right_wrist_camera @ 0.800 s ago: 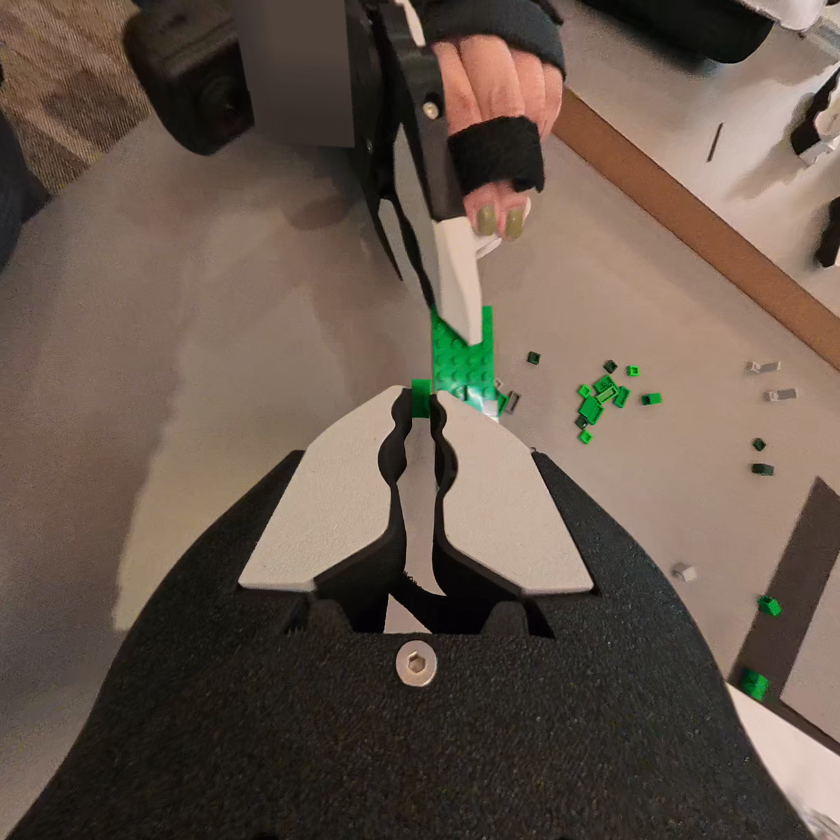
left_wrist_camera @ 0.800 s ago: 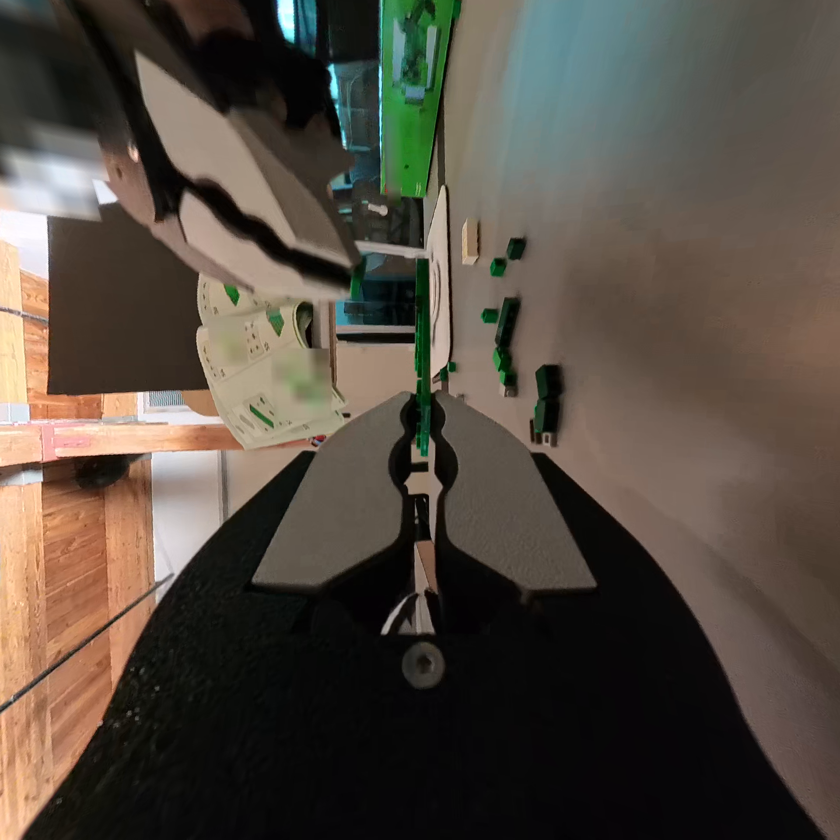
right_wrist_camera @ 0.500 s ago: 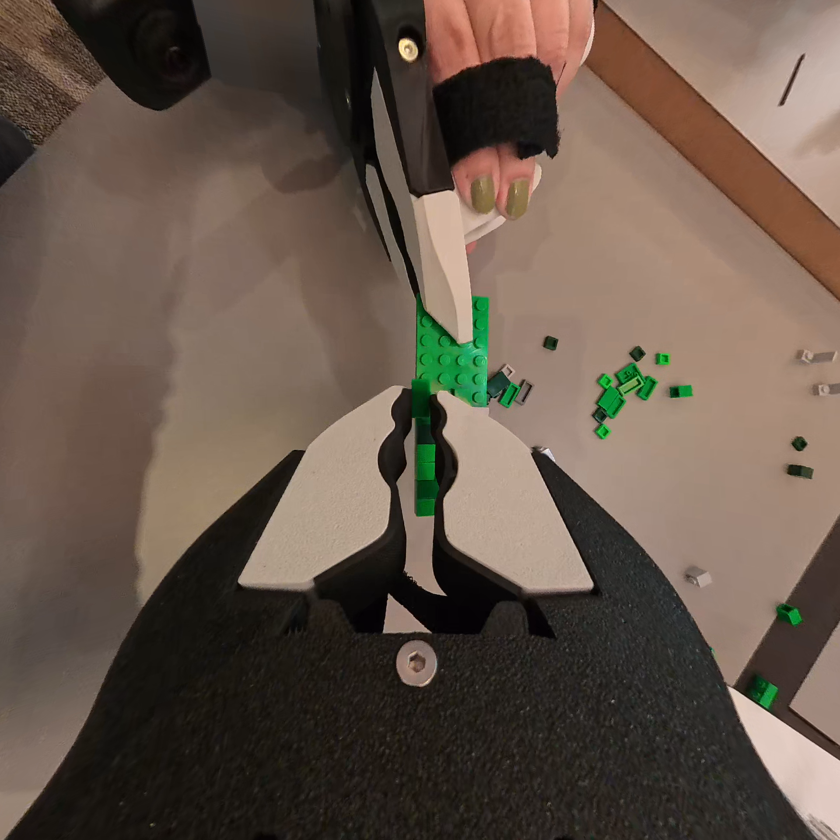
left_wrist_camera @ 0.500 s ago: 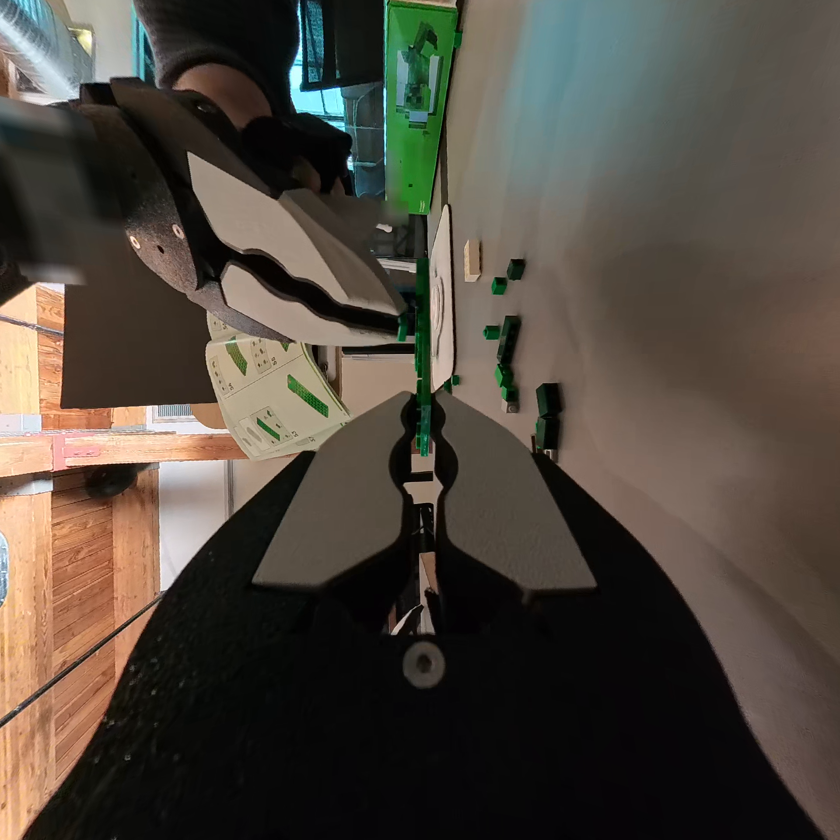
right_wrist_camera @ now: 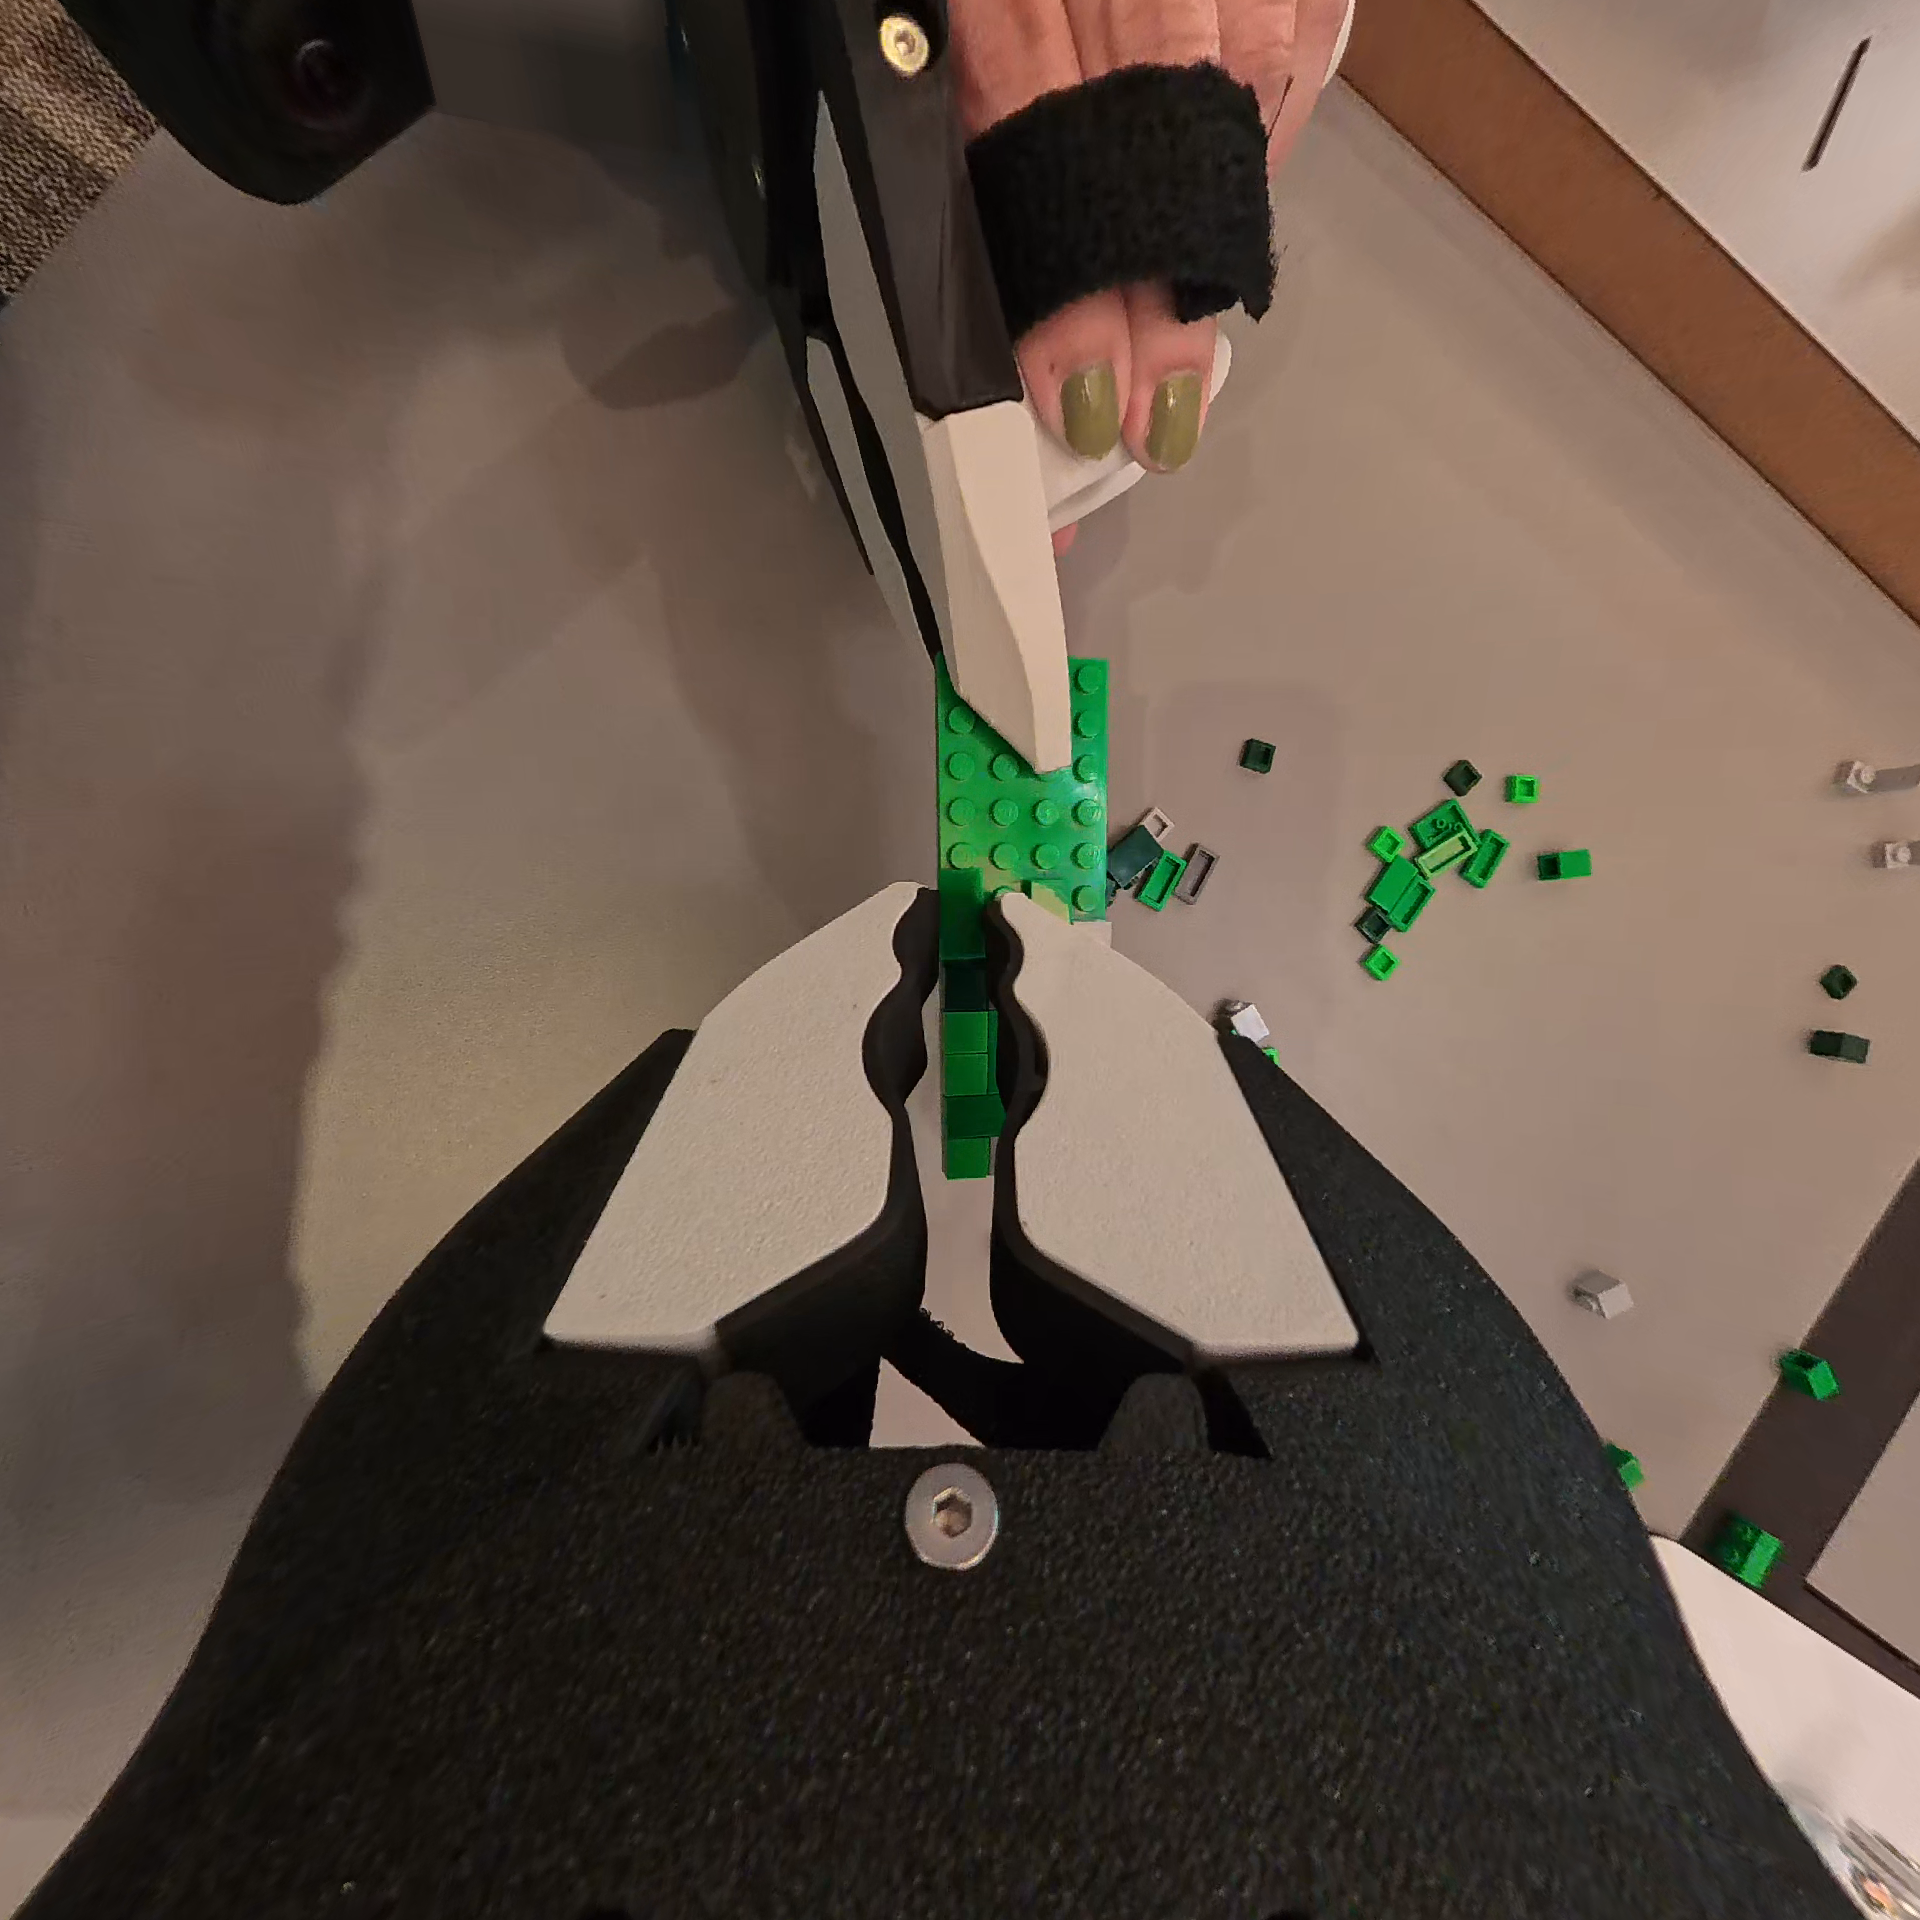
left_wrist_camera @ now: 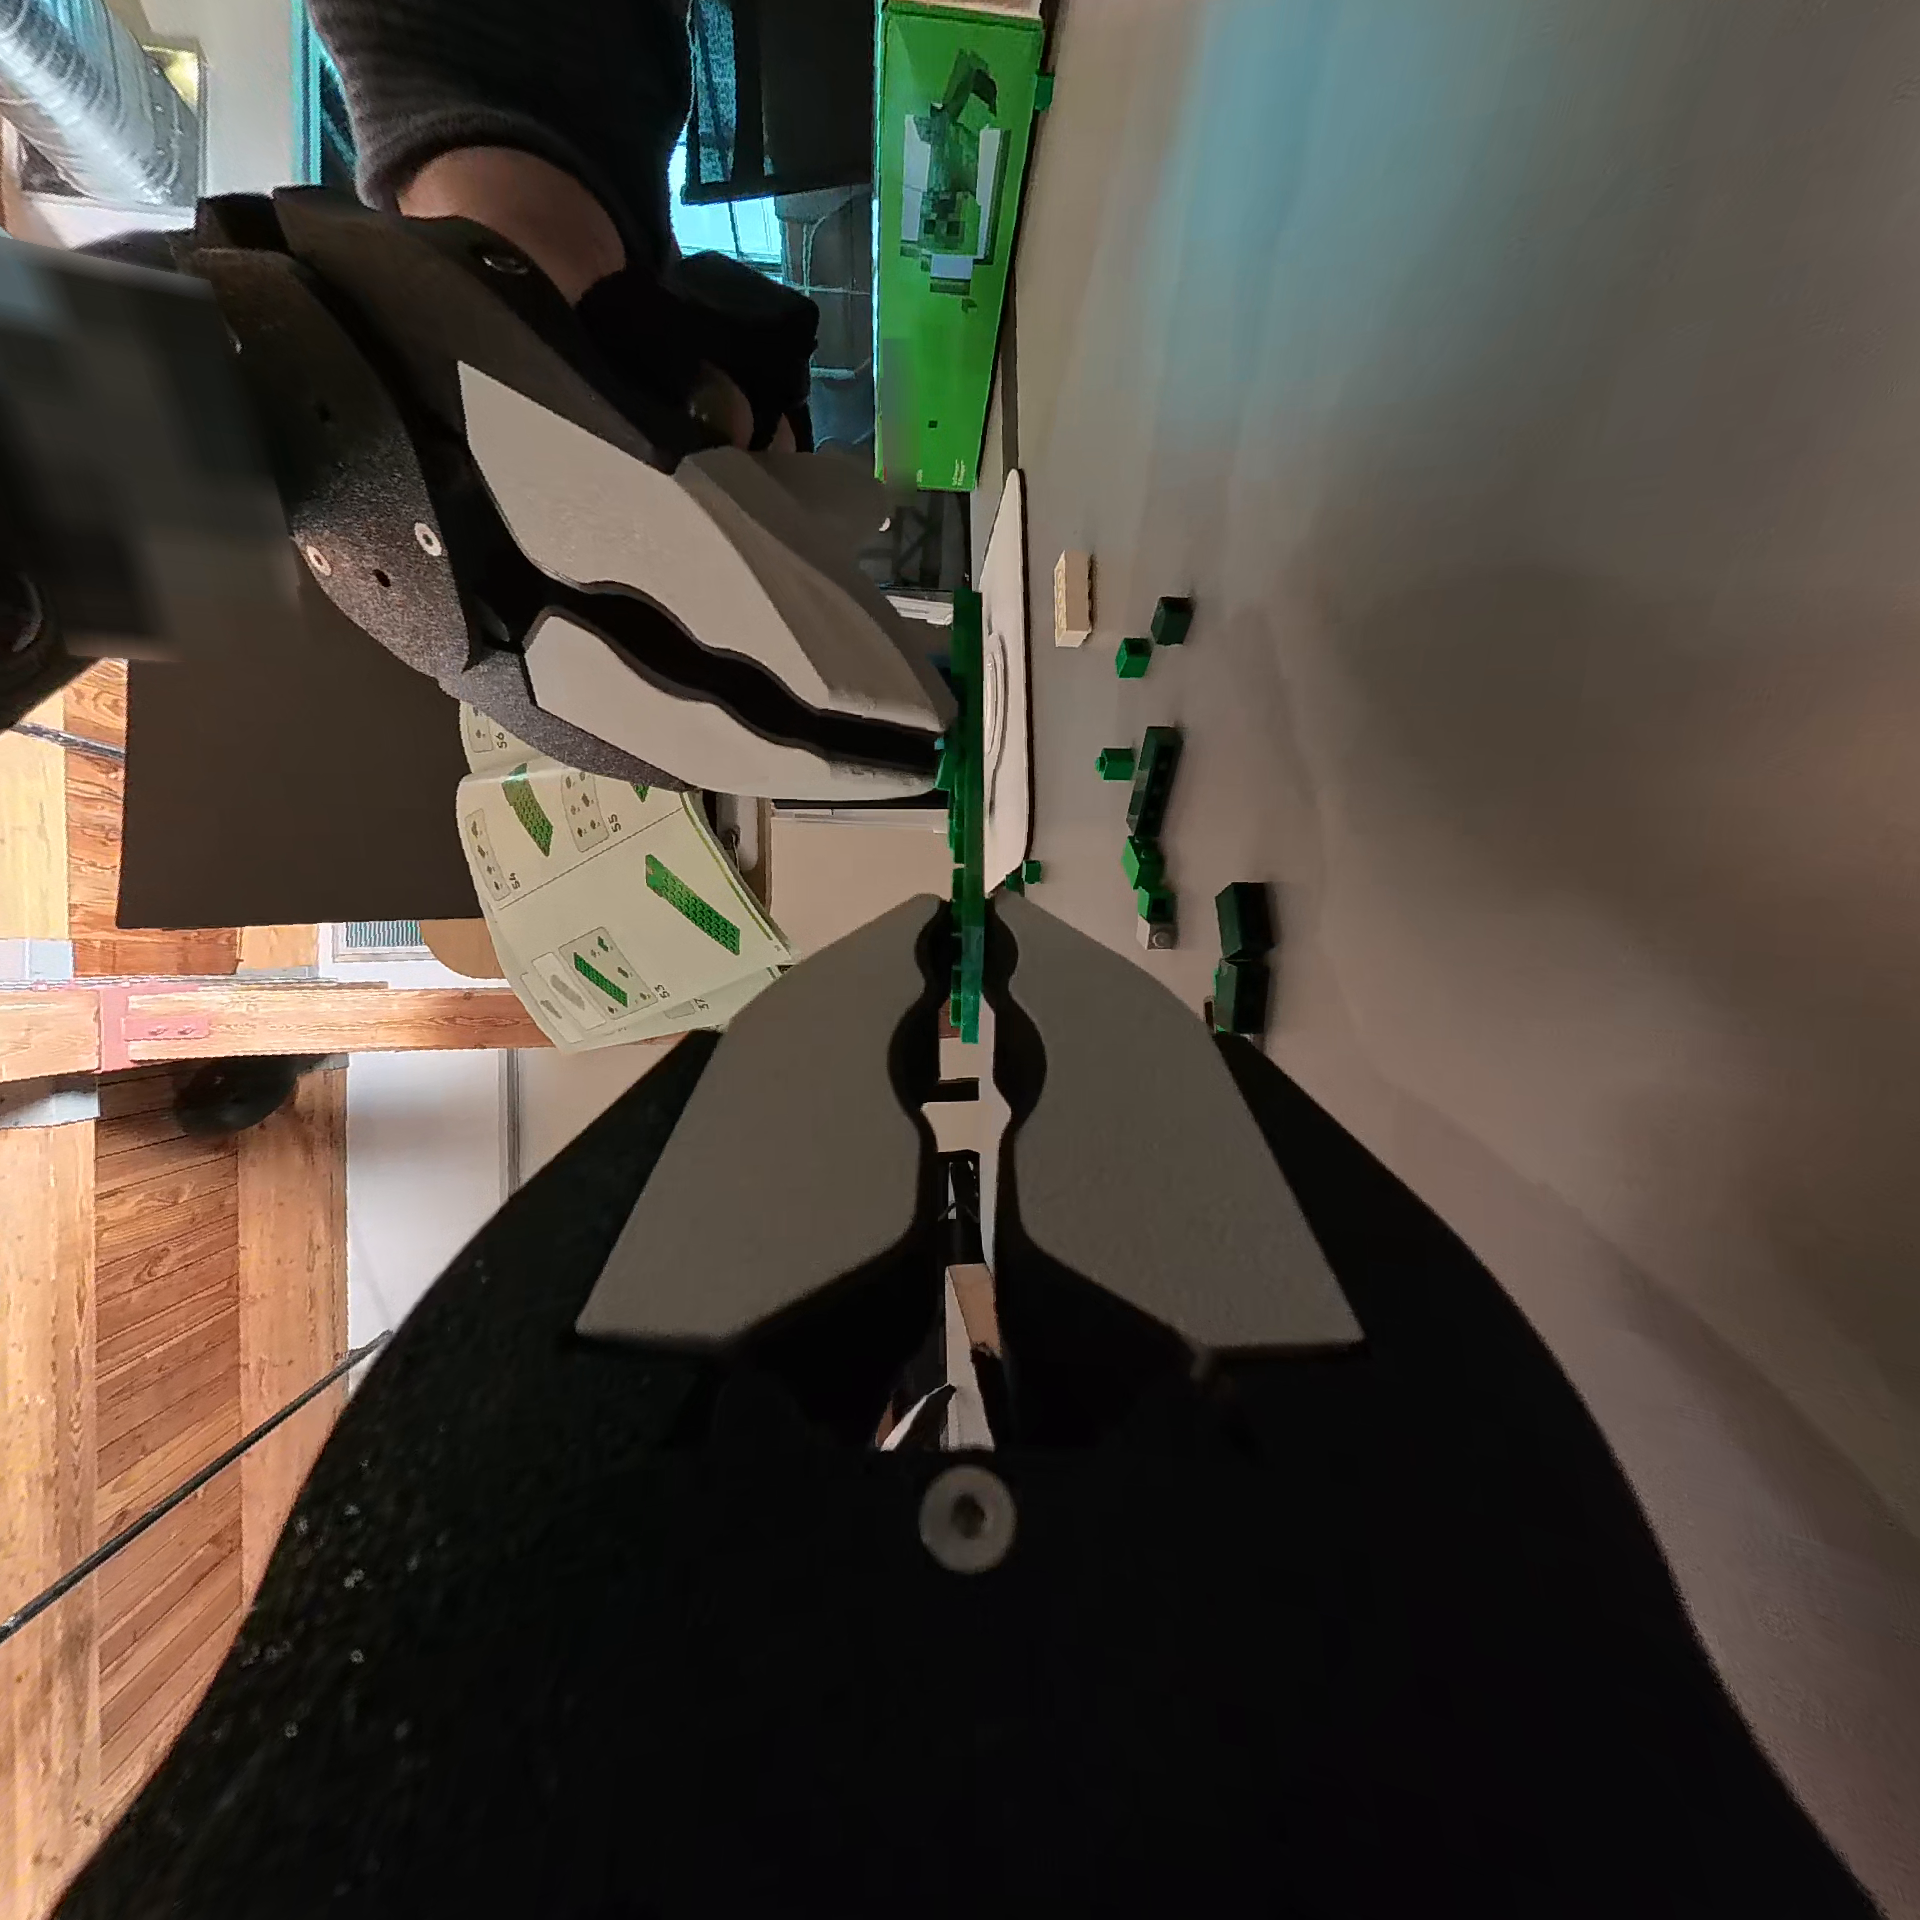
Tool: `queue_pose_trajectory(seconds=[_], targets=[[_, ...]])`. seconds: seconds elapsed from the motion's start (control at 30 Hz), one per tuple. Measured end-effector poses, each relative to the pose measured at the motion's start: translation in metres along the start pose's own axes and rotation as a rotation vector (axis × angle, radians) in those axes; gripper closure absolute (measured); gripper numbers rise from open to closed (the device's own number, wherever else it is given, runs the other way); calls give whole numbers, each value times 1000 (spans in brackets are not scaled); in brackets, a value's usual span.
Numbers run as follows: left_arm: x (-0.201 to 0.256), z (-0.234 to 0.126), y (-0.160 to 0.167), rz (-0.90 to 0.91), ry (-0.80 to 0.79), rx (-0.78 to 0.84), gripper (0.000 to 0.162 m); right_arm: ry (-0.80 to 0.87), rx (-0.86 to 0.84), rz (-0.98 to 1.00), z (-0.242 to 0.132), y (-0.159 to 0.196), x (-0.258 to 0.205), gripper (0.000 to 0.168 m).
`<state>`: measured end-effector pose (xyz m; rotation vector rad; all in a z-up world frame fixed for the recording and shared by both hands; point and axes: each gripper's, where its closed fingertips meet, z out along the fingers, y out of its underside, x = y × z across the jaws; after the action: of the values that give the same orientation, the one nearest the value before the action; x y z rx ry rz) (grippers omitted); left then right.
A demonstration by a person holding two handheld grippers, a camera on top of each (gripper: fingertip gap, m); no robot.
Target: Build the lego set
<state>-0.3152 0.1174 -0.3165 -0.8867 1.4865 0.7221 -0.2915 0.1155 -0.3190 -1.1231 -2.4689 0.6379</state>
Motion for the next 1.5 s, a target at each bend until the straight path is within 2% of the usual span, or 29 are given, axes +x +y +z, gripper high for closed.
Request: queue_pose_trajectory(seconds=[0.17, 0.27, 0.33, 0.4, 0.47, 0.53, 0.63, 0.73, 0.9, 1.0, 1.13, 1.37, 1.5], targets=[[2, 1, 3, -8, 8, -17, 158, 27, 15, 20, -2, -1, 1, 150], [-1, 2, 10, -40, -1, -54, 158, 148, 55, 43, -12, -3, 8, 139], [-3, 3, 16, -69, -5, -83, 158, 339, 102, 17, -19, -7, 18, 127], [-4, 4, 20, -102, -7, -100, 158, 611, 107, -72, -25, -8, 28, 124], [-4, 4, 22, -123, -4, -104, 158, 861, 32, -213, -27, -5, 30, 126], [-5, 4, 22, -137, -8, -104, 158, 1042, -86, -372, -21, 0, 26, 128], [-6, 4, 20, -161, -10, -95, 158, 1202, -213, -541, -11, 3, 24, 129], [-6, 5, 19, -167, -5, -92, 158, 1299, -244, -609, -11, -2, 23, 138], [-5, 5, 17, -172, 6, -85, 158, 1348, -271, -634, -10, -4, 29, 142], [-6, 6, 15, -184, -1, -79, 158, 1361, -300, -653, -9, -3, 32, 156], [-7, 4, 13, -163, -10, -75, 158, 1361, -296, -648, -8, -2, 30, 160], [-8, 3, 6, -105, -12, -51, 158, 1228, -195, -555, -5, 1, 24, 161], [-6, 3, 3, -104, 7, -35, 158, 1168, -194, -540, -3, 3, 22, 161]])
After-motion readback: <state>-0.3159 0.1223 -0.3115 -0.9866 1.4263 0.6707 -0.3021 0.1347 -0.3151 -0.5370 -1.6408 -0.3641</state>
